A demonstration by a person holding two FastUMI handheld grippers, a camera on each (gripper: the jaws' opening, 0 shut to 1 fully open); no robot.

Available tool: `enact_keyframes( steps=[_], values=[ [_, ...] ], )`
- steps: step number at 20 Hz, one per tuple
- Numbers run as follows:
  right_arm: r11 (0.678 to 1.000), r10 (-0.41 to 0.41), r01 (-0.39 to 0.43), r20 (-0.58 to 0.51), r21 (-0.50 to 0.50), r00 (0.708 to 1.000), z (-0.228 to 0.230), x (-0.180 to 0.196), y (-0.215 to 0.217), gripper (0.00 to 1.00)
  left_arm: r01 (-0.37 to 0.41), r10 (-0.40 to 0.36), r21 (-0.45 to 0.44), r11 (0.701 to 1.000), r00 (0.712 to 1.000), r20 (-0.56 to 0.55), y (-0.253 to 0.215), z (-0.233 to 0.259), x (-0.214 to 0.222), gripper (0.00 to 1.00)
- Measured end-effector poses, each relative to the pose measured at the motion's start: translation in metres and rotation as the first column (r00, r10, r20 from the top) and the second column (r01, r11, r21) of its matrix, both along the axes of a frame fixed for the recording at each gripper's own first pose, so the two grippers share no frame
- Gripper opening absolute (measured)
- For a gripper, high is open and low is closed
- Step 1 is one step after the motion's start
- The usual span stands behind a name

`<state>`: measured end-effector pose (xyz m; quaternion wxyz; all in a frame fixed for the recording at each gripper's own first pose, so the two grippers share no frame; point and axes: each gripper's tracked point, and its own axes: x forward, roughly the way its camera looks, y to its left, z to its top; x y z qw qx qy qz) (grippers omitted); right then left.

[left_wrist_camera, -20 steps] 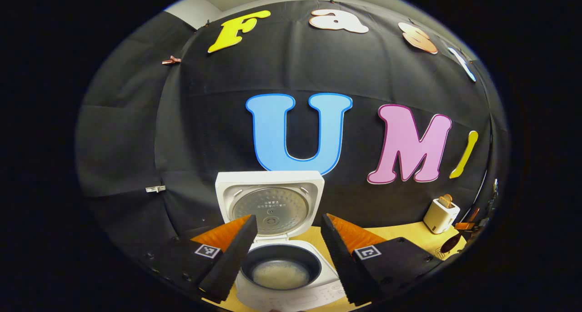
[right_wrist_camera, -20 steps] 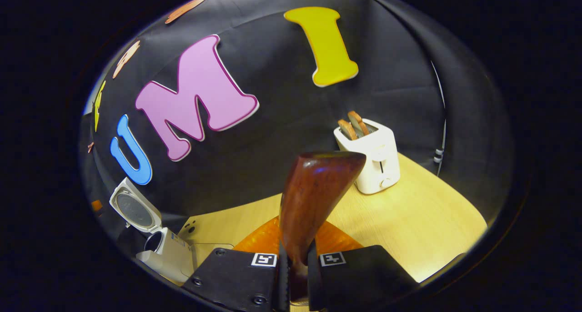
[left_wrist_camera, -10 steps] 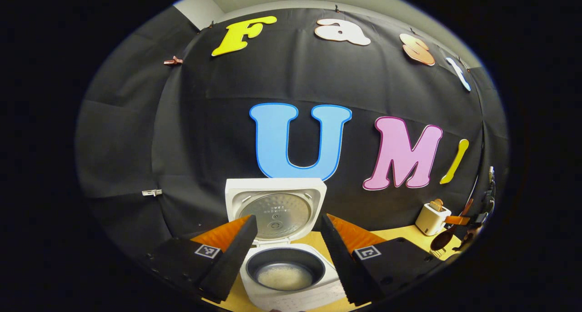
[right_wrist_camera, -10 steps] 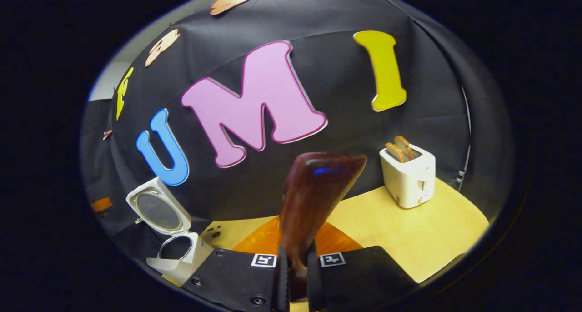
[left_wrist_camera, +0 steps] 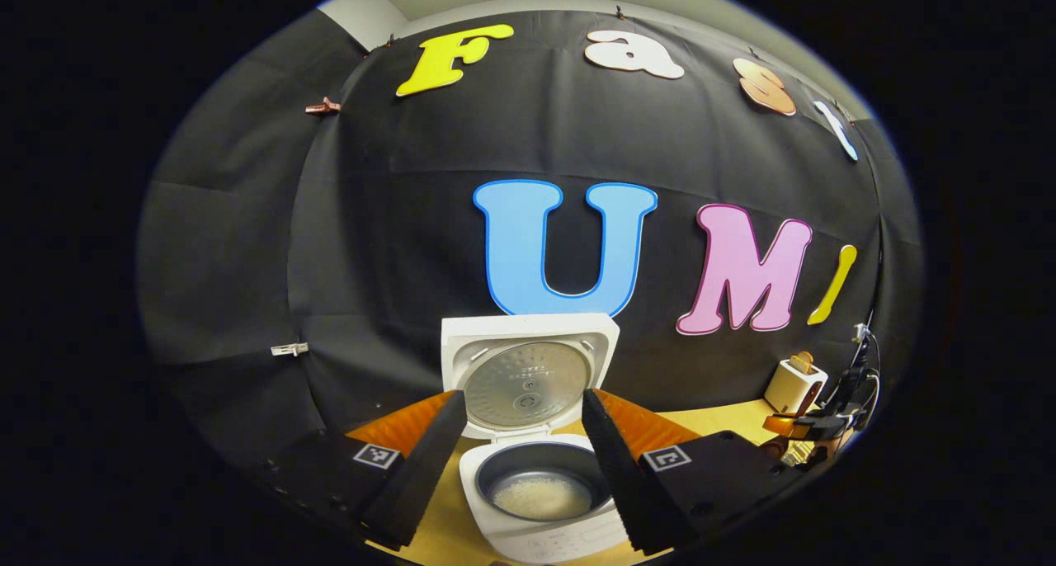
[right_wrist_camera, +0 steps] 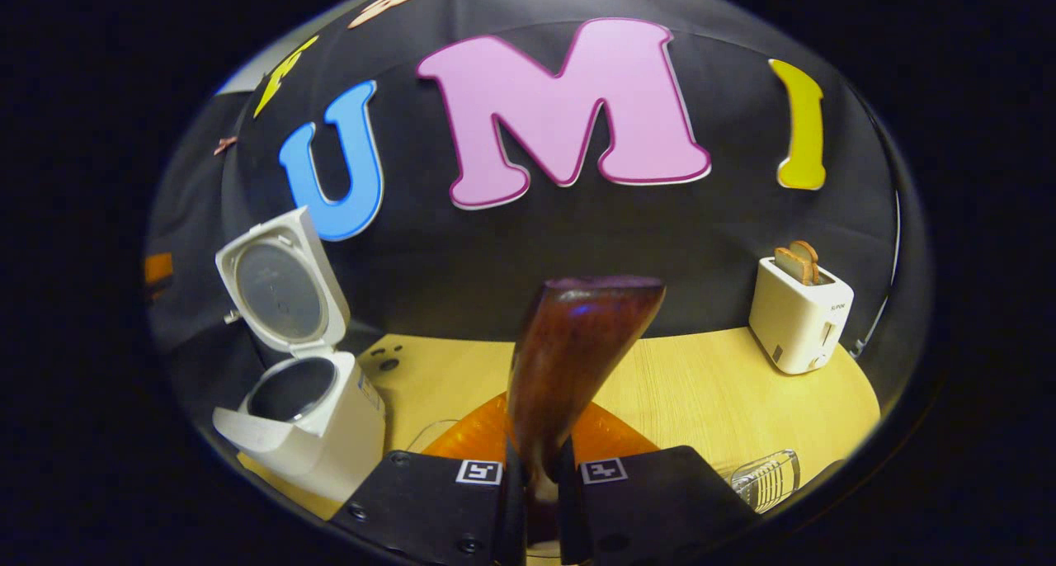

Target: Close the left gripper, press the button to open the rice cooker; take a wooden spoon from the chopstick holder with the right hand, scoop a spoonful of rice and pour it into the rice cooker, then put the wooden spoon back into the chopstick holder.

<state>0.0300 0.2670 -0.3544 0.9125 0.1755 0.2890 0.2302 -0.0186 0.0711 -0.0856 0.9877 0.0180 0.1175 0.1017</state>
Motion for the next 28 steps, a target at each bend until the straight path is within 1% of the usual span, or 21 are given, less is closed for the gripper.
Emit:
enact_keyframes(
  steps=[3, 6, 8, 9, 10, 12, 13, 14, 15, 16, 18, 20, 22, 25, 28],
  values=[
    [0.990, 0.071, -0.068, 0.021, -0.122, 0.997, -0.024, -0.007, 0.016, 0.20, -0.008, 0.008, 0.005, 1.000, 1.000, -0.015, 0.007, -0.007, 0.005, 0.92],
    [0.962, 0.126, -0.113, 0.037, -0.249, 0.991, -0.046, -0.012, 0.028, 0.20, -0.010, 0.010, 0.012, 1.000, 1.000, -0.027, 0.010, -0.010, 0.011, 0.91],
    [0.940, 0.151, -0.143, 0.001, -0.309, 0.989, -0.065, -0.020, 0.037, 0.19, -0.011, 0.011, 0.015, 1.000, 0.999, -0.033, 0.011, -0.012, 0.014, 0.91],
    [0.935, 0.162, -0.170, -0.049, -0.312, 0.986, -0.077, -0.031, 0.042, 0.20, -0.012, 0.013, 0.016, 1.000, 0.999, -0.037, 0.012, -0.014, 0.015, 0.91],
    [0.944, 0.163, -0.187, -0.110, -0.273, 0.981, -0.085, -0.044, 0.051, 0.20, -0.015, 0.016, 0.016, 1.000, 0.999, -0.041, 0.013, -0.015, 0.016, 0.91],
    [0.972, 0.125, -0.155, -0.172, -0.175, 0.977, -0.086, -0.053, 0.070, 0.20, -0.021, 0.022, 0.014, 1.000, 0.999, -0.043, 0.013, -0.015, 0.016, 0.91],
    [0.983, 0.102, -0.130, -0.207, -0.127, 0.973, -0.085, -0.051, 0.076, 0.20, -0.026, 0.026, 0.014, 1.000, 0.999, -0.043, 0.015, -0.016, 0.016, 0.91],
    [0.993, 0.086, -0.103, -0.247, -0.057, 0.965, -0.081, -0.051, 0.082, 0.20, -0.029, 0.030, 0.014, 0.999, 0.999, -0.041, 0.015, -0.015, 0.015, 0.91],
    [0.998, 0.070, -0.068, -0.298, 0.017, 0.952, -0.077, -0.053, 0.084, 0.20, -0.033, 0.033, 0.016, 0.999, 0.999, -0.041, 0.016, -0.015, 0.014, 0.91],
    [0.996, 0.048, -0.017, -0.347, 0.092, 0.937, -0.073, -0.052, 0.083, 0.20, -0.036, 0.036, 0.018, 0.999, 0.999, -0.041, 0.015, -0.013, 0.013, 0.91],
    [0.974, 0.012, 0.086, -0.429, 0.209, 0.903, -0.070, -0.048, 0.079, 0.20, -0.040, 0.041, 0.020, 0.999, 0.998, -0.037, 0.015, -0.012, 0.010, 0.91],
    [0.950, -0.008, 0.151, -0.459, 0.275, 0.889, -0.068, -0.047, 0.073, 0.20, -0.044, 0.045, 0.022, 0.999, 0.998, -0.034, 0.015, -0.009, 0.006, 0.91],
    [0.930, -0.017, 0.182, -0.459, 0.319, 0.888, -0.063, -0.043, 0.067, 0.20, -0.047, 0.048, 0.021, 0.999, 0.998, -0.032, 0.014, -0.008, 0.004, 0.91],
    [0.920, -0.056, 0.216, -0.436, 0.328, 0.898, -0.055, -0.034, 0.043, 0.20, -0.042, 0.042, 0.015, 0.999, 0.999, -0.024, 0.011, -0.007, 0.001, 0.91],
    [0.897, -0.115, 0.284, -0.443, 0.338, 0.889, -0.049, -0.022, 0.022, 0.20, -0.026, 0.026, 0.005, 1.000, 1.000, -0.012, 0.004, -0.005, -0.001, 0.91]
  ],
)
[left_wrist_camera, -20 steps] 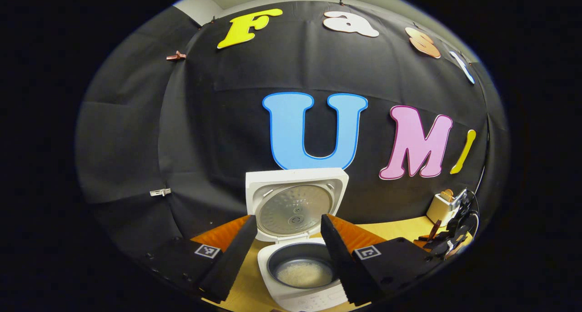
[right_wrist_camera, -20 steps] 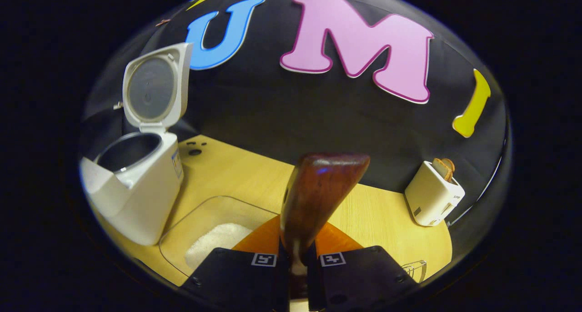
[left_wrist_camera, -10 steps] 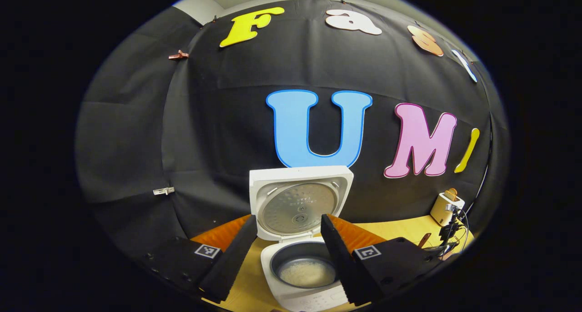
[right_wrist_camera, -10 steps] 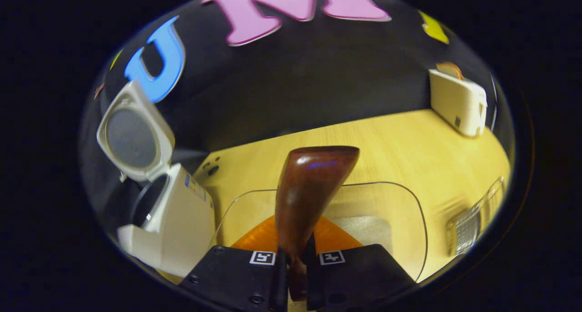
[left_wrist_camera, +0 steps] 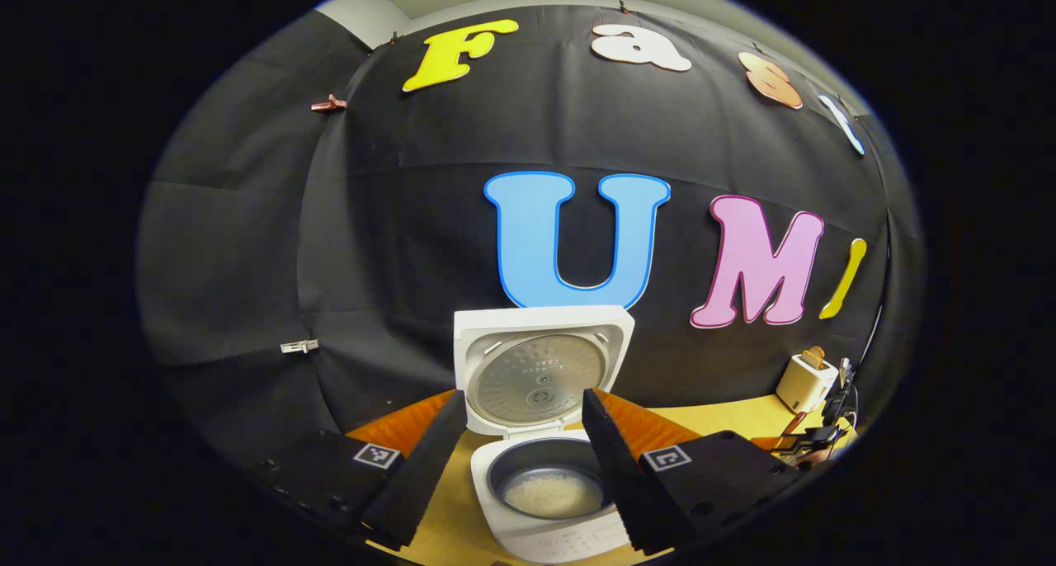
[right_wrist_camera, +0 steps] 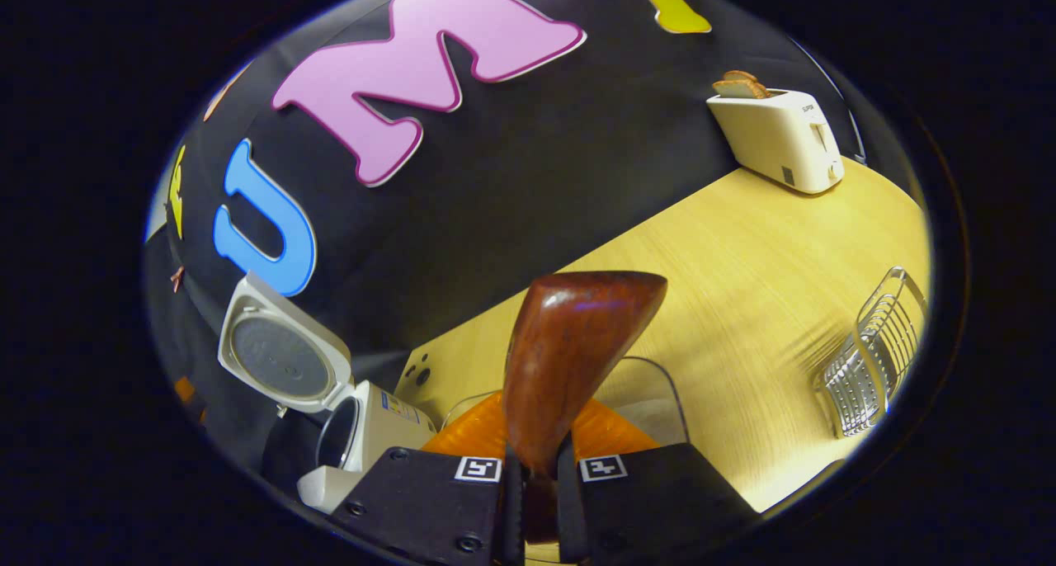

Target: Close the left gripper, press the button to open the rice cooker; take a wooden spoon from the chopstick holder with the right hand, scoop a spoonful of rice and pour it into the rice cooker, then put the wooden spoon back into the chopstick holder.

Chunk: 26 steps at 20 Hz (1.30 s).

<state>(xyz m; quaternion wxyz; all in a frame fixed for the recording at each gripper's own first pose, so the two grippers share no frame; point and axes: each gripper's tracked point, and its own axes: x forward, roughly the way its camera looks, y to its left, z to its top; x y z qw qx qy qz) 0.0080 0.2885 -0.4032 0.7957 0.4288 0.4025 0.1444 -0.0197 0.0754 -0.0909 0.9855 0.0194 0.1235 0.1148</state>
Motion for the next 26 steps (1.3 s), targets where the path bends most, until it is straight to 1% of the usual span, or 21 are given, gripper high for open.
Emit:
enact_keyframes(
  steps=[3, 6, 10, 12, 16, 20, 22, 23, 26],
  values=[
    [0.998, -0.059, 0.059, 0.002, -0.005, 0.998, 0.016, 0.013, -0.020, 0.19, 0.013, -0.013, -0.015, 1.000, 1.000, 0.012, -0.003, -0.001, -0.004, 0.91],
    [0.995, -0.096, 0.096, 0.036, 0.007, 0.995, 0.047, 0.029, -0.030, 0.20, 0.018, -0.018, -0.038, 0.999, 1.000, 0.021, 0.000, -0.001, -0.007, 0.91],
    [0.988, -0.139, 0.137, 0.025, 0.073, 0.990, 0.090, 0.045, -0.025, 0.20, -0.001, 0.004, -0.072, 0.997, 0.999, 0.045, 0.013, 0.000, -0.015, 0.91],
    [0.983, -0.146, 0.142, 0.026, 0.113, 0.989, 0.113, 0.050, -0.018, 0.19, -0.013, 0.017, -0.077, 0.997, 0.998, 0.054, 0.019, 0.001, -0.020, 0.91],
    [0.972, -0.109, 0.102, 0.025, 0.212, 0.994, 0.162, 0.055, 0.024, 0.19, -0.061, 0.067, -0.086, 0.994, 0.996, 0.067, 0.041, 0.002, -0.037, 0.91],
    [0.959, -0.055, 0.043, 0.037, 0.279, 0.998, 0.204, 0.052, 0.083, 0.19, -0.102, 0.109, -0.091, 0.991, 0.991, 0.075, 0.055, 0.004, -0.056, 0.91],
    [0.963, -0.012, -0.009, 0.077, 0.270, 0.997, 0.219, 0.050, 0.118, 0.19, -0.115, 0.122, -0.085, 0.990, 0.989, 0.080, 0.060, 0.006, -0.064, 0.91],
    [0.967, 0.011, -0.038, 0.107, 0.254, 0.994, 0.223, 0.044, 0.130, 0.19, -0.116, 0.124, -0.089, 0.989, 0.989, 0.084, 0.060, 0.008, -0.067, 0.91],
    [0.969, 0.067, -0.105, 0.173, 0.222, 0.983, 0.245, 0.042, 0.169, 0.19, -0.134, 0.143, -0.098, 0.986, 0.986, 0.090, 0.066, 0.011, -0.078, 0.91]
  ],
)
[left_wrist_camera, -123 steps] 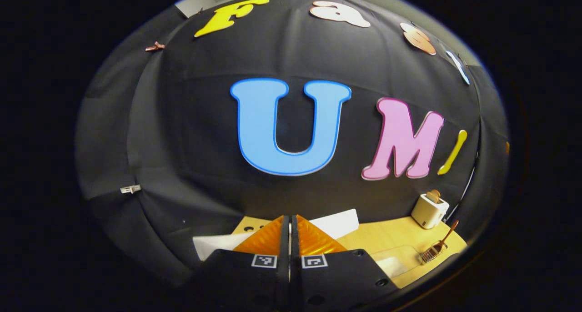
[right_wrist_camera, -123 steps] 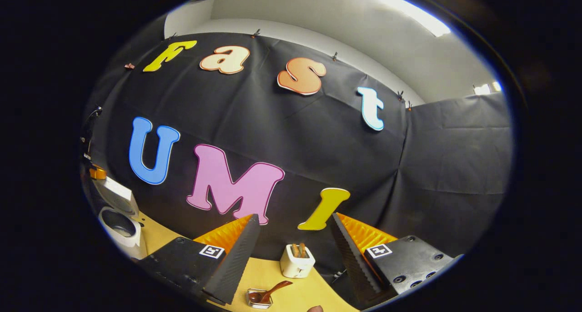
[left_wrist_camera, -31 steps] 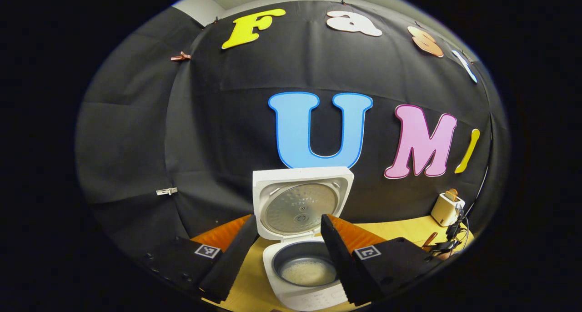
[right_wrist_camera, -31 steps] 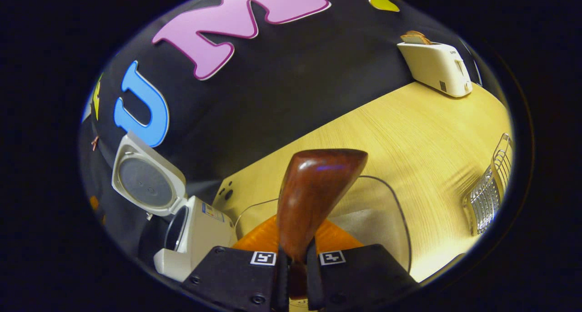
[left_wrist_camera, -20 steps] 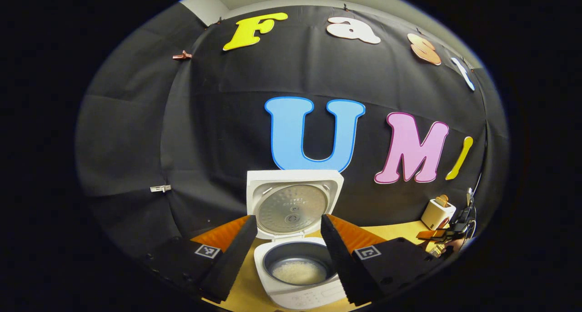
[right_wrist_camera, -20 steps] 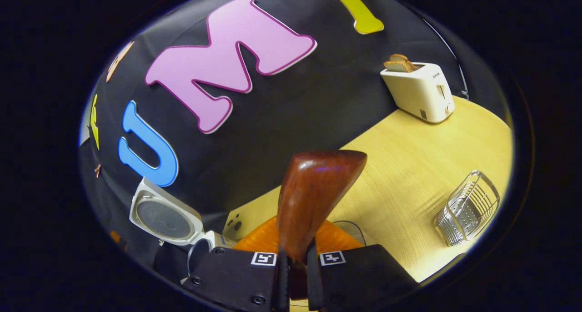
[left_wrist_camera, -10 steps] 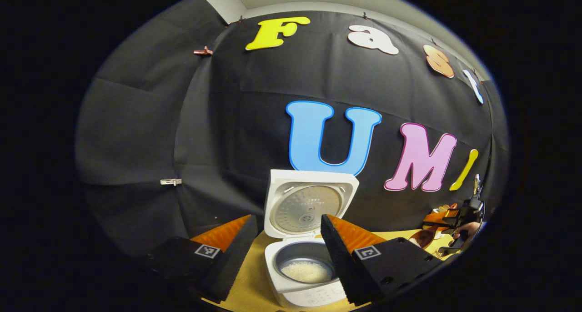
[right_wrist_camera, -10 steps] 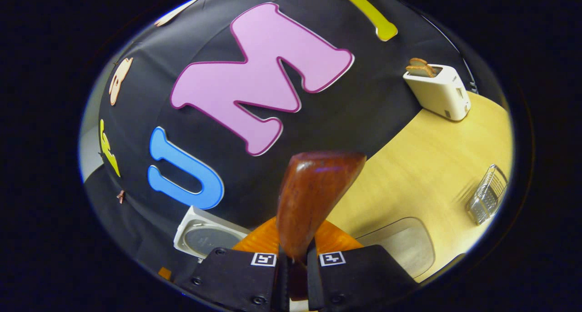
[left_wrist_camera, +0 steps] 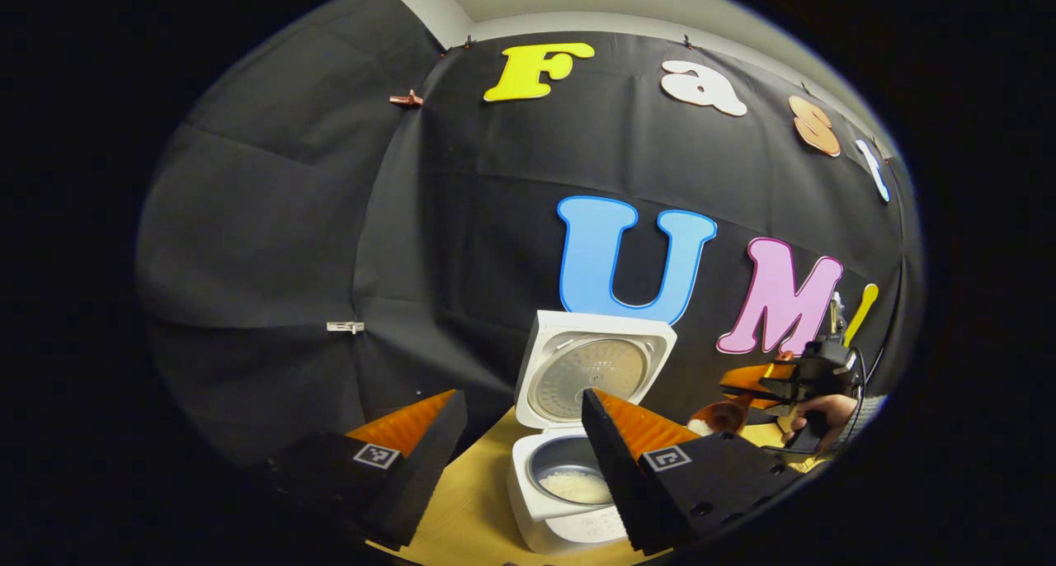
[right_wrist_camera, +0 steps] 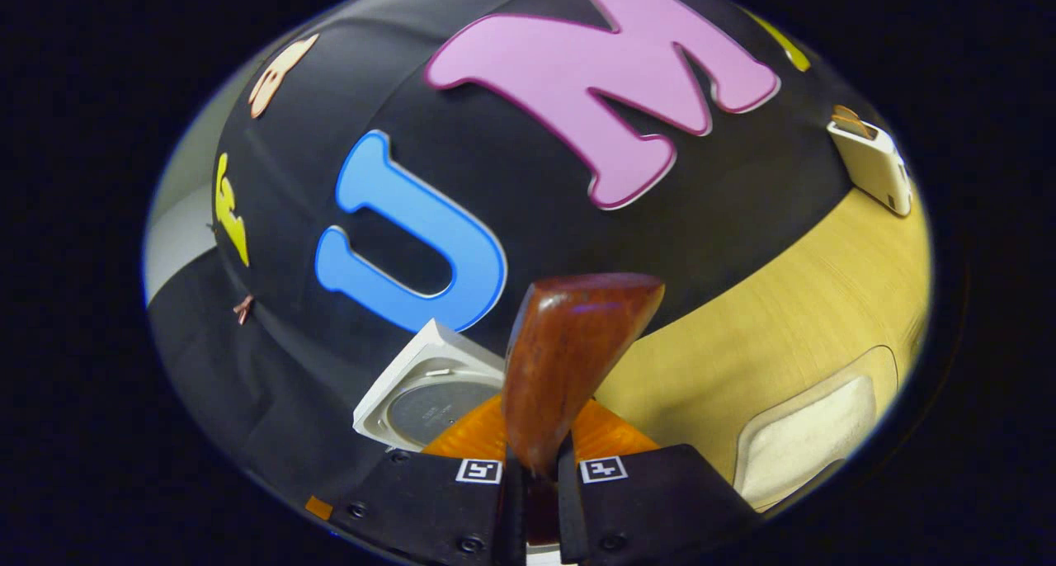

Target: Close the left gripper, press the button to open the rice cooker; take a wooden spoon from the chopstick holder with the right hand, scoop a spoonful of rice and pour it into the rice cooker, then put the wooden spoon back into the chopstick holder.

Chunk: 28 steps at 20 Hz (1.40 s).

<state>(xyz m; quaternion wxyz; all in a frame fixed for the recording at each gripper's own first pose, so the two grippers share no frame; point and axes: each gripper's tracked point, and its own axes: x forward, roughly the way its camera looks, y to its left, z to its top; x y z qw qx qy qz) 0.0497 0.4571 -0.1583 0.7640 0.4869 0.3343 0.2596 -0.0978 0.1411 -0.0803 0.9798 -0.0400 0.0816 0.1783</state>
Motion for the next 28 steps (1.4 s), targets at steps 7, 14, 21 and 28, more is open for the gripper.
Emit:
enact_keyframes(
  steps=[7, 14, 21, 28],
  values=[
    [0.985, 0.096, -0.076, 0.126, -0.152, 0.987, -0.003, 0.001, 0.056, 0.19, -0.047, 0.048, -0.029, 0.998, 0.999, 0.008, 0.006, -0.005, -0.023, 0.91],
    [0.952, 0.216, -0.134, 0.291, -0.276, 0.932, 0.007, -0.010, 0.086, 0.19, -0.056, 0.056, -0.050, 0.997, 0.998, -0.009, 0.008, -0.016, -0.027, 0.91],
    [0.902, 0.354, -0.169, 0.453, -0.398, 0.818, 0.023, -0.026, 0.109, 0.20, -0.065, 0.064, -0.061, 0.996, 0.998, -0.021, 0.011, -0.022, -0.033, 0.91],
    [0.835, 0.498, -0.146, 0.618, -0.530, 0.608, 0.049, -0.053, 0.128, 0.19, -0.076, 0.075, -0.067, 0.995, 0.997, -0.023, 0.012, -0.023, -0.036, 0.92]
  ],
)
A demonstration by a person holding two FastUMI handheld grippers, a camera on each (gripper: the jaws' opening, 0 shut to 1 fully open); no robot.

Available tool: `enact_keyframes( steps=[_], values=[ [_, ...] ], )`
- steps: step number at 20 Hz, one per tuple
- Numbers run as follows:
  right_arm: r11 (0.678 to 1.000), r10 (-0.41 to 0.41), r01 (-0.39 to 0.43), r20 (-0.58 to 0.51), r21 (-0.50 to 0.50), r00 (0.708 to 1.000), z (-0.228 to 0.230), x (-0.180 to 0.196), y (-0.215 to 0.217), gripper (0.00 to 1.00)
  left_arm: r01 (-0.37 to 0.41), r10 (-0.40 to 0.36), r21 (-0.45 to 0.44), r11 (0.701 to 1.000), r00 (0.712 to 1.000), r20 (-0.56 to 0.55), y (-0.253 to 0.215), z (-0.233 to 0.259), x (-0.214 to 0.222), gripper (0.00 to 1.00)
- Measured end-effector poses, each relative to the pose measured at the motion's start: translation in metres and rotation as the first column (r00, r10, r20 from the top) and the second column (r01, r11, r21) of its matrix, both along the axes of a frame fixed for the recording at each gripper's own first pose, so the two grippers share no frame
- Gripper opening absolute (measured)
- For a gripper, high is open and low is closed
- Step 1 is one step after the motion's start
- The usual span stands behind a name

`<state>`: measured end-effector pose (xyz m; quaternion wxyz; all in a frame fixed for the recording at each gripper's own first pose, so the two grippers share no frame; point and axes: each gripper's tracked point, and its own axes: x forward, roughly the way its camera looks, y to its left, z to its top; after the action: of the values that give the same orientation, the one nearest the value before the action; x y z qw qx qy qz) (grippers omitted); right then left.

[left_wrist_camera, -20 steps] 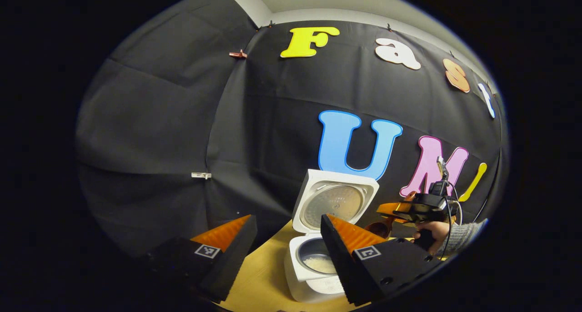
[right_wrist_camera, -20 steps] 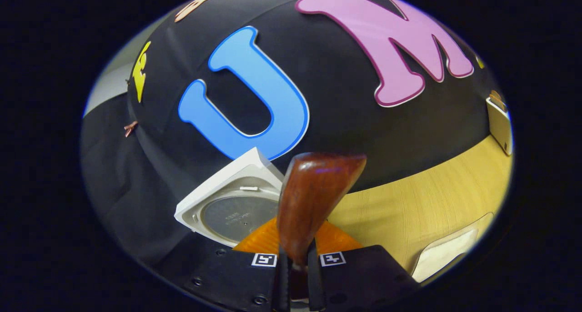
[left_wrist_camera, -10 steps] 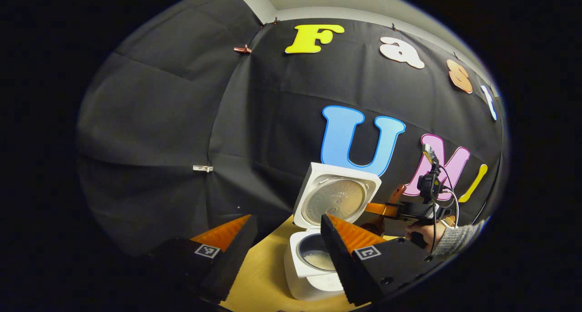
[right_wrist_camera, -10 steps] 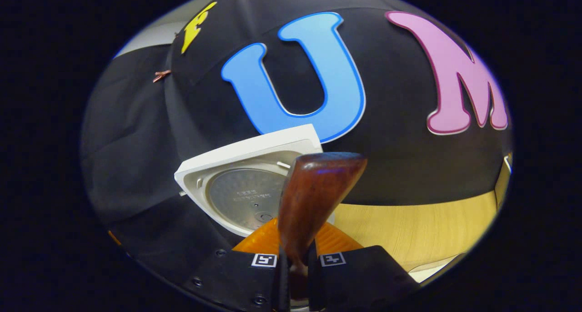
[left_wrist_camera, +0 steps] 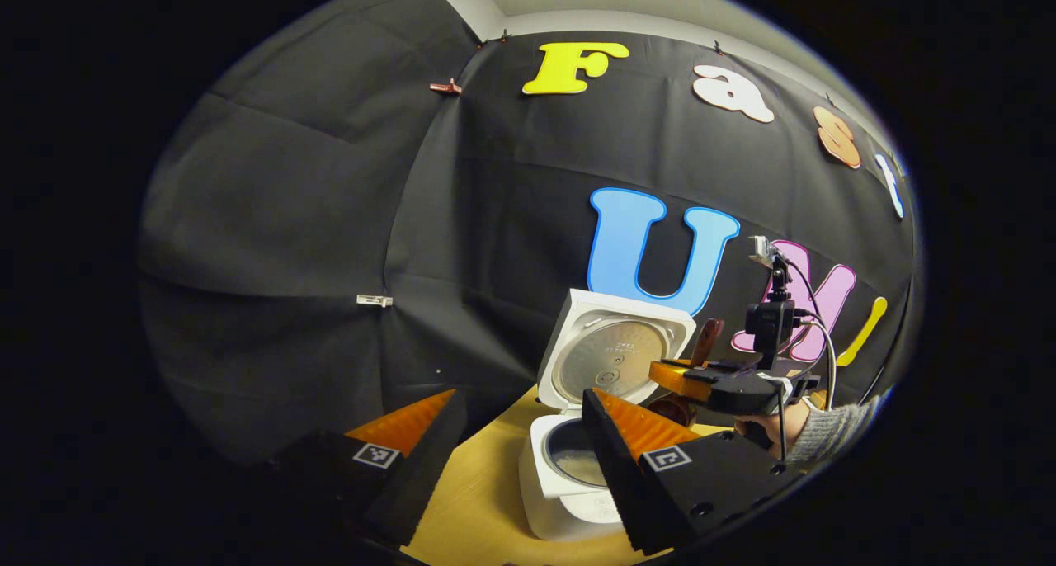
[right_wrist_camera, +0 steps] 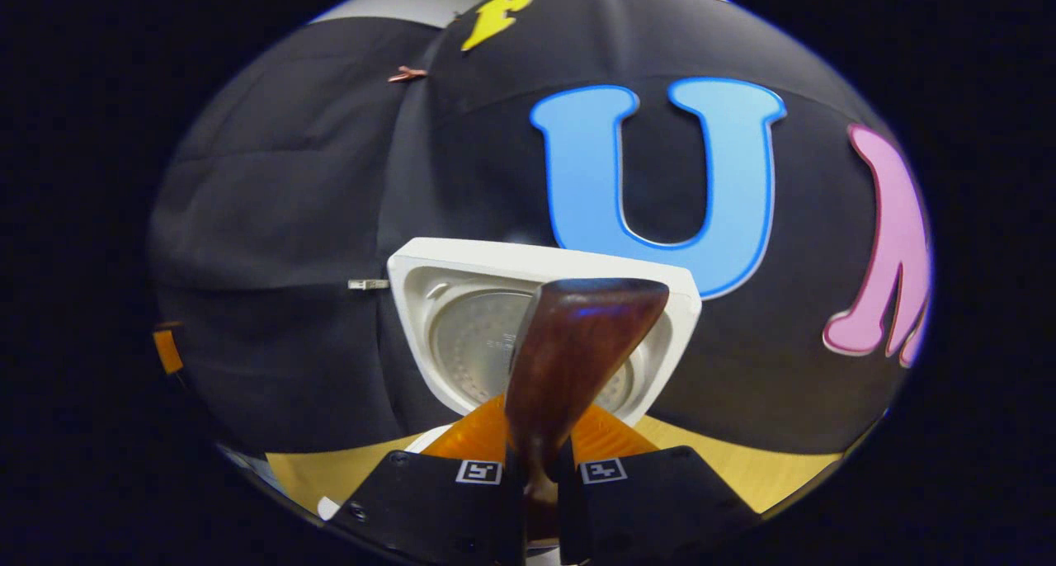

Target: Close the left gripper, press the button to open the rice cooker; take a wooden spoon from the chopstick holder with the right hand, scoop a spoonful of rice and pour it into the rice cooker, then put the wooden spoon back into the chopstick holder.

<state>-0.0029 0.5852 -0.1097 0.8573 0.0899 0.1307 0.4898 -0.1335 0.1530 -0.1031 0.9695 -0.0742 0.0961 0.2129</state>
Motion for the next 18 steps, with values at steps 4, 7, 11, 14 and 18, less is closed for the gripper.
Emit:
enact_keyframes(
  steps=[4, 7, 11, 14, 18],
  values=[
    [0.995, 0.088, -0.077, 0.187, -0.061, 0.978, 0.014, -0.025, 0.009, 0.19, 0.005, -0.005, 0.000, 1.000, 1.000, -0.002, -0.002, 0.000, 0.001, 0.92],
    [0.984, 0.158, -0.115, 0.369, -0.135, 0.916, 0.021, -0.047, 0.018, 0.19, 0.002, -0.002, -0.003, 1.000, 1.000, -0.001, -0.002, -0.001, 0.000, 0.92],
    [0.968, 0.230, -0.154, 0.452, -0.201, 0.862, 0.014, -0.069, 0.021, 0.19, -0.006, 0.006, -0.008, 1.000, 1.000, -0.003, 0.001, -0.002, -0.004, 0.91],
    [0.985, 0.161, -0.142, 0.212, -0.103, 0.964, 0.004, -0.054, 0.020, 0.20, -0.006, 0.006, -0.006, 1.000, 1.000, -0.003, 0.001, -0.001, -0.006, 0.92],
    [0.992, 0.076, -0.040, -0.315, 0.120, 0.946, -0.012, -0.020, 0.003, 0.19, -0.004, 0.004, -0.007, 1.000, 1.000, 0.001, 0.000, -0.001, -0.008, 0.91]
  ],
)
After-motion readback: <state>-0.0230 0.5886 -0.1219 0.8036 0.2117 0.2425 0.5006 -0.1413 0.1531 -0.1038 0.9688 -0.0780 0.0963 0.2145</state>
